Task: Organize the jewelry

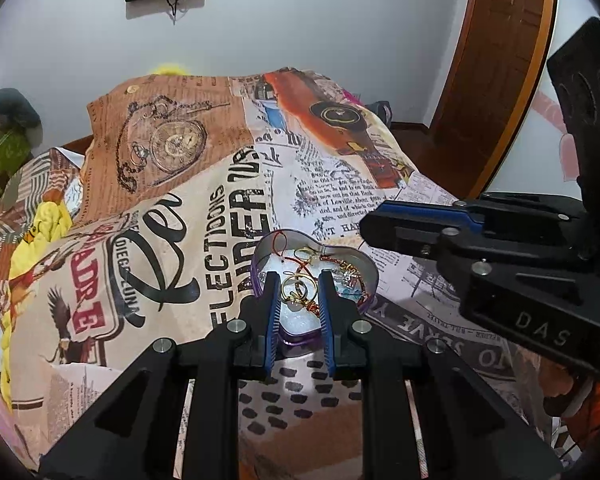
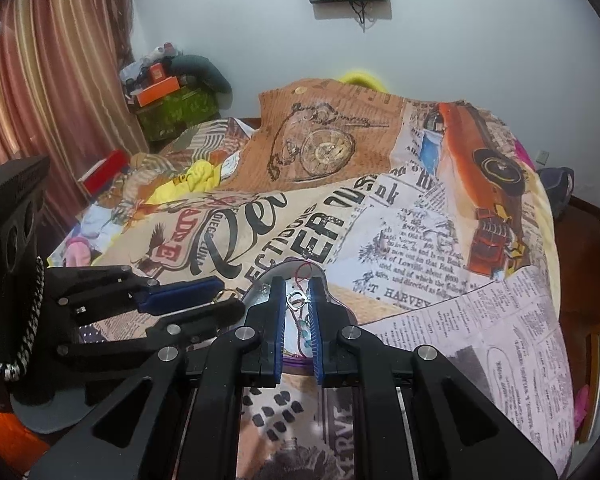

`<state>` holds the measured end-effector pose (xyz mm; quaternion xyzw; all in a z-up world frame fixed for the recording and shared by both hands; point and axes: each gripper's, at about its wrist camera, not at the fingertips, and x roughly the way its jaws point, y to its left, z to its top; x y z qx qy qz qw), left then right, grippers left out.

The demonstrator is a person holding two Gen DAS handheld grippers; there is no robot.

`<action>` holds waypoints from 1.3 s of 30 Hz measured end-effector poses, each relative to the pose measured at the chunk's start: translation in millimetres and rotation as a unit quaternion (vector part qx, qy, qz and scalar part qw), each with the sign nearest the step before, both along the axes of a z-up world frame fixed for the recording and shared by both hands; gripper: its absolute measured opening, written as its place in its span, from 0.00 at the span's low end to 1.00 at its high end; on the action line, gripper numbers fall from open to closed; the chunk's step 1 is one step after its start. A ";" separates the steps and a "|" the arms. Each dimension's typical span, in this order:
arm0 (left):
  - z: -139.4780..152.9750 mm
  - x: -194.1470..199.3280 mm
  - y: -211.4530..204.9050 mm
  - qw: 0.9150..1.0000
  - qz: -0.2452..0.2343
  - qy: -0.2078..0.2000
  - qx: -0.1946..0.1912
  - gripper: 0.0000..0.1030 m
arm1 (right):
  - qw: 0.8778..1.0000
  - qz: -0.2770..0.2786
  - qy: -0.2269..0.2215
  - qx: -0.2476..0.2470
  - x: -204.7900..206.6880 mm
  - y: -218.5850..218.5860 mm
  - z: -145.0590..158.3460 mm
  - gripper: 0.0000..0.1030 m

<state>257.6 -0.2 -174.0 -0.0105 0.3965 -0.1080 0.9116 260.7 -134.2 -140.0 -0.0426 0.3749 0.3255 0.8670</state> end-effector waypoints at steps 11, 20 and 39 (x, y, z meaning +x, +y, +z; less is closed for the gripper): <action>-18.2 8.8 -1.5 1.000 -0.009 0.022 -0.011 0.17 | 0.998 0.015 0.056 0.002 18.3 7.8 -19.8 0.10; -13.6 5.5 1.0 1.000 -0.001 0.019 -0.009 0.17 | 0.998 0.012 0.055 -0.002 16.4 7.6 -16.7 0.30; 79.9 -48.3 11.5 0.995 0.047 -0.087 0.000 0.21 | 0.997 -0.036 -0.067 0.031 -40.2 -27.6 67.6 0.34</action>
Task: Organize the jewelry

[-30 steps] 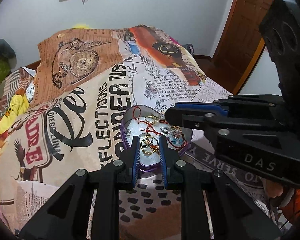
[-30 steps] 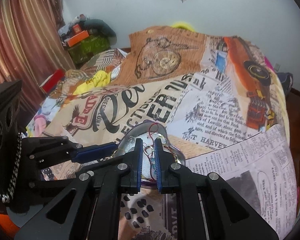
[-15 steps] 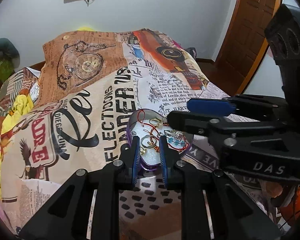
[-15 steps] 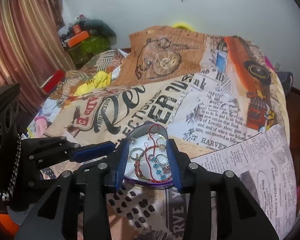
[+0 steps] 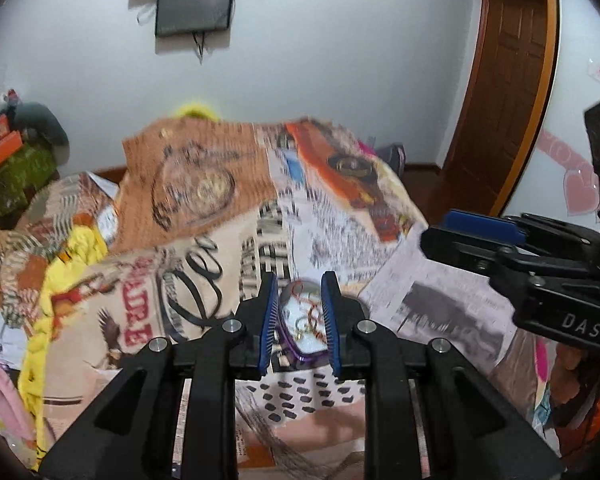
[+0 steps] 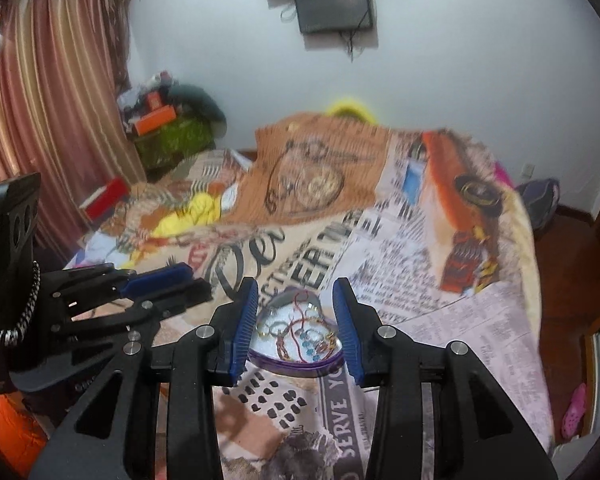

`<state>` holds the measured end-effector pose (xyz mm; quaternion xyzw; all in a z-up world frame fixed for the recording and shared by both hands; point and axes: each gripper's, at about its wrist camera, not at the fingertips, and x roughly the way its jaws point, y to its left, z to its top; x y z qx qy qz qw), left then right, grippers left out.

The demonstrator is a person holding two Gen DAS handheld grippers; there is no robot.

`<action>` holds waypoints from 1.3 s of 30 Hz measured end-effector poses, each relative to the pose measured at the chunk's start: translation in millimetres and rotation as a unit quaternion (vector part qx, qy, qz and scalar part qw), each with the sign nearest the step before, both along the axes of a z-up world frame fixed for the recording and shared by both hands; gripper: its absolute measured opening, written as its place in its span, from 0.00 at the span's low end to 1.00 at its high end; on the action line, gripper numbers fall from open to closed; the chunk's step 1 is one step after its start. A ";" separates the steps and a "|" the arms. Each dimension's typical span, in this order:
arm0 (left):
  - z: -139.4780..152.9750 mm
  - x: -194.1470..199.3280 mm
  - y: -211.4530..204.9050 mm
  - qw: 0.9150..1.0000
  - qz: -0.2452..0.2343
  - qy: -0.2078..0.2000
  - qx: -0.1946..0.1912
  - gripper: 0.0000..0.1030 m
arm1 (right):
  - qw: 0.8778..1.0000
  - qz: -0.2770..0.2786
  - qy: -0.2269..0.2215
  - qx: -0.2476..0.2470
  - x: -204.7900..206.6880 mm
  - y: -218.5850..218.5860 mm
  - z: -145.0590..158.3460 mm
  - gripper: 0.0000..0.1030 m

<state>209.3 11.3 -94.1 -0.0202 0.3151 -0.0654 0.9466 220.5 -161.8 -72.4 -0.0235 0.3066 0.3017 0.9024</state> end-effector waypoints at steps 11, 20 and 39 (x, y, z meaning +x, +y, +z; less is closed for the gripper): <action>100.0 -92.7 -9.1 0.985 0.022 -0.173 -0.010 0.53 | 0.983 -0.052 -0.159 0.072 -92.6 -39.3 83.4 0.36; 120.1 -149.9 -14.4 0.968 0.052 -0.247 0.000 0.96 | 0.963 -0.097 -0.237 0.090 -147.7 -44.9 97.7 0.88; 111.0 -164.2 -16.9 0.969 0.061 -0.240 0.010 0.97 | 0.963 -0.127 -0.223 0.081 -160.0 -53.8 86.1 1.00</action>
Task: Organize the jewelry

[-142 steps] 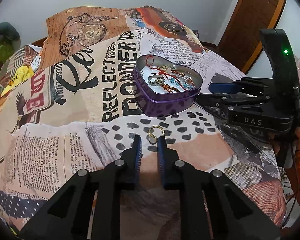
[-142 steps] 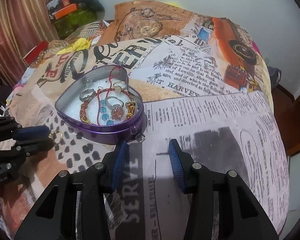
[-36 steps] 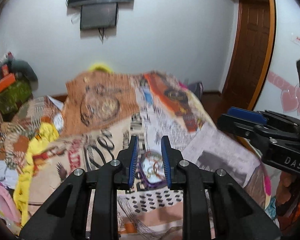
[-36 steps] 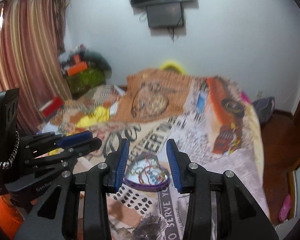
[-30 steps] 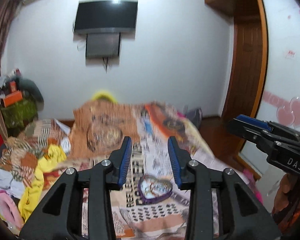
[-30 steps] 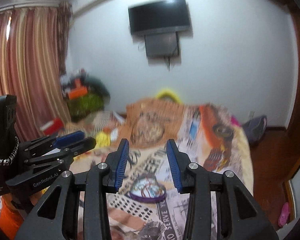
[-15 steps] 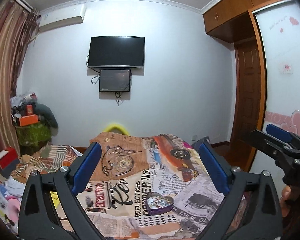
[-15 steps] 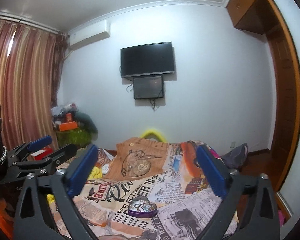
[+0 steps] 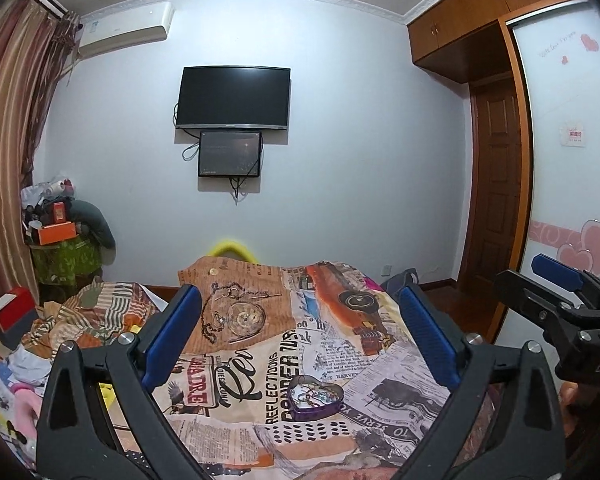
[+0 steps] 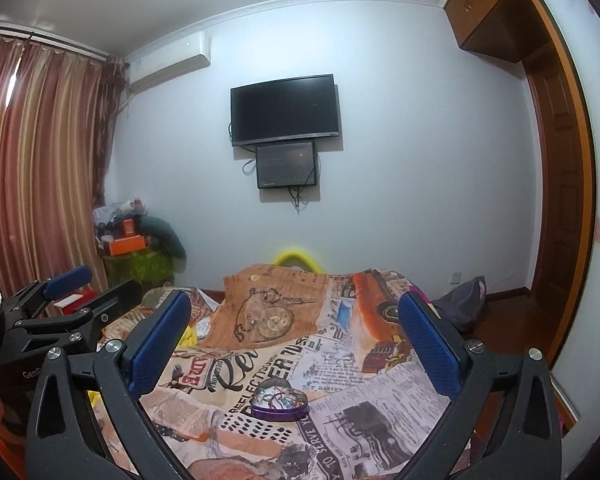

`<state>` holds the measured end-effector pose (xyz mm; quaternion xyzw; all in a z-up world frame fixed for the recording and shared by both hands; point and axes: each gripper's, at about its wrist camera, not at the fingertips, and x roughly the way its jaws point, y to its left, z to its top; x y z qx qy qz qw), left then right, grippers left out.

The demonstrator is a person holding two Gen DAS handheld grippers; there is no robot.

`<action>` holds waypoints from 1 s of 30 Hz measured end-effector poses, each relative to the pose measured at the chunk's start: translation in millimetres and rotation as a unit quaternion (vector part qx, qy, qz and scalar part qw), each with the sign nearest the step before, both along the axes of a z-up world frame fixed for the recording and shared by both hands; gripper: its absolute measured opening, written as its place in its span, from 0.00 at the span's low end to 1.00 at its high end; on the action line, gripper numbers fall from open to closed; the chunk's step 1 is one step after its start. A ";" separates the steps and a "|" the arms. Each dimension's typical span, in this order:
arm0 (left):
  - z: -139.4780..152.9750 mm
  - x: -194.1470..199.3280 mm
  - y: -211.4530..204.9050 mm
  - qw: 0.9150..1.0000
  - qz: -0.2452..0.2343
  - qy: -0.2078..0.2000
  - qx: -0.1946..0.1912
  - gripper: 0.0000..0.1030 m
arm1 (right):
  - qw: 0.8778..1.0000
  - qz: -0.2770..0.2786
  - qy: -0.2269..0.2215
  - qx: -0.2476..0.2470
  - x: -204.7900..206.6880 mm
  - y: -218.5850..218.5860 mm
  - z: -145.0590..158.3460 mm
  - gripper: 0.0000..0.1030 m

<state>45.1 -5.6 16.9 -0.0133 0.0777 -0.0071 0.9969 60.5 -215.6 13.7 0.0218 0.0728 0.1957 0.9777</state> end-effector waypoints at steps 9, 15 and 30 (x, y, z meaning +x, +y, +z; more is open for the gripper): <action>-4.8 3.0 -0.9 1.000 0.000 0.008 0.003 0.98 | 1.000 -0.002 0.009 0.000 0.4 1.3 -1.2 1.00; -10.8 5.7 -1.2 1.000 0.001 0.019 0.002 0.98 | 1.000 -0.003 0.020 -0.003 2.9 2.1 -3.2 1.00; -14.0 10.9 -0.9 1.000 -0.003 0.027 -0.006 0.98 | 1.000 -0.007 0.026 -0.006 4.0 1.7 -2.1 1.00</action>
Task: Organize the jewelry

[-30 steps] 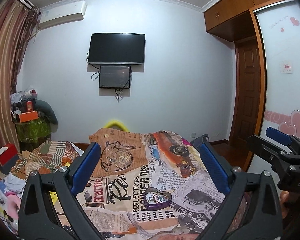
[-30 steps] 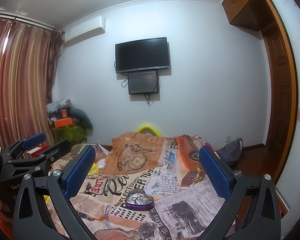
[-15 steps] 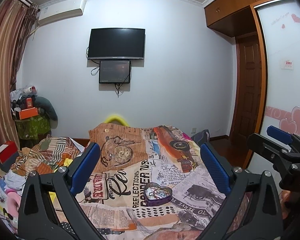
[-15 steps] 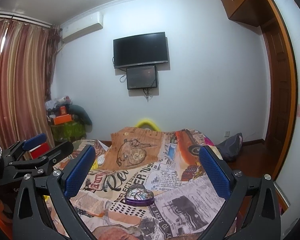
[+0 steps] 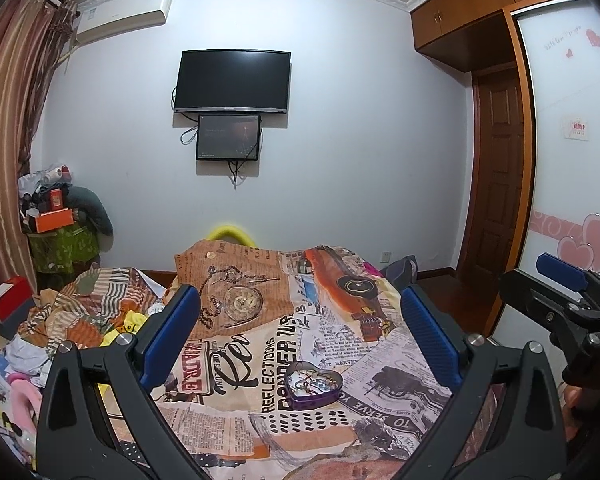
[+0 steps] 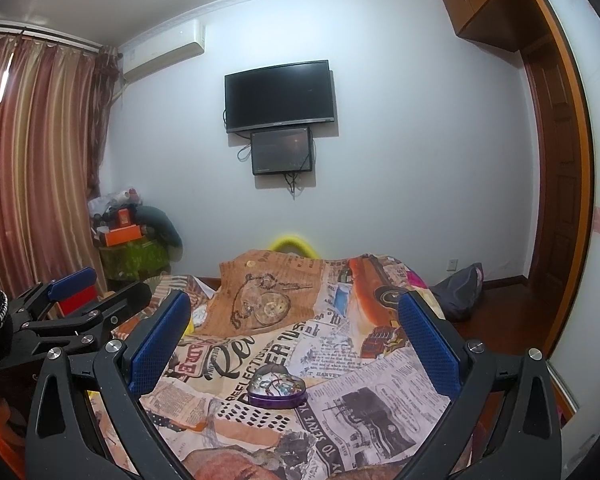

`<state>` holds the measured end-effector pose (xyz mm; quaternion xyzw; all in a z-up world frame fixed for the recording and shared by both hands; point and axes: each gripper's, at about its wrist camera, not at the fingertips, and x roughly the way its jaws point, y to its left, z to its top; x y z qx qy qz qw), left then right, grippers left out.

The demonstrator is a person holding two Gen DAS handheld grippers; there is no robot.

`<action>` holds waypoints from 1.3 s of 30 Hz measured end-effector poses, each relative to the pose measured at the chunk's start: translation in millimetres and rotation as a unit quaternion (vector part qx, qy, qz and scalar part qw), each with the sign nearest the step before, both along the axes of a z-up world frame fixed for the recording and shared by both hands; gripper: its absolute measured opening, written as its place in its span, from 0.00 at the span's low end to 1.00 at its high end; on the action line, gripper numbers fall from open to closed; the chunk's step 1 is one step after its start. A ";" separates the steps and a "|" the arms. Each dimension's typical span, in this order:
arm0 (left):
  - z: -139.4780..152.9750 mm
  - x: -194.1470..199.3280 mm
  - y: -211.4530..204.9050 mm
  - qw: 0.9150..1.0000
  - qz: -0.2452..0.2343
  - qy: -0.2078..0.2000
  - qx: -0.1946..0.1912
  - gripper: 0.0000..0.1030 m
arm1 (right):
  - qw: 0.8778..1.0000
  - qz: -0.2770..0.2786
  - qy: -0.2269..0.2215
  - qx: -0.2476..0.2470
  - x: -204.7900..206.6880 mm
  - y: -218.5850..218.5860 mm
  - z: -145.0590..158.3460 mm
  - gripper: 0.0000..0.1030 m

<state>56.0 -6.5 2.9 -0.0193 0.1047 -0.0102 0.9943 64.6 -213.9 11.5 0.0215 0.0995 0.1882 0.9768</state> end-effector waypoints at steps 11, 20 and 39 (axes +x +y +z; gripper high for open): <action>1.1 0.2 -2.1 1.000 -0.006 -0.001 -0.001 0.98 | 1.000 -0.003 0.002 0.002 -0.3 -2.0 0.0 1.00; 1.9 0.9 -3.7 1.000 -0.015 0.002 0.000 0.98 | 1.000 -0.004 0.001 0.003 -0.9 -1.0 1.0 1.00; 0.0 2.4 -0.9 1.000 -0.013 0.003 -0.006 0.99 | 1.000 -0.010 0.009 0.007 5.0 -0.8 -1.4 1.00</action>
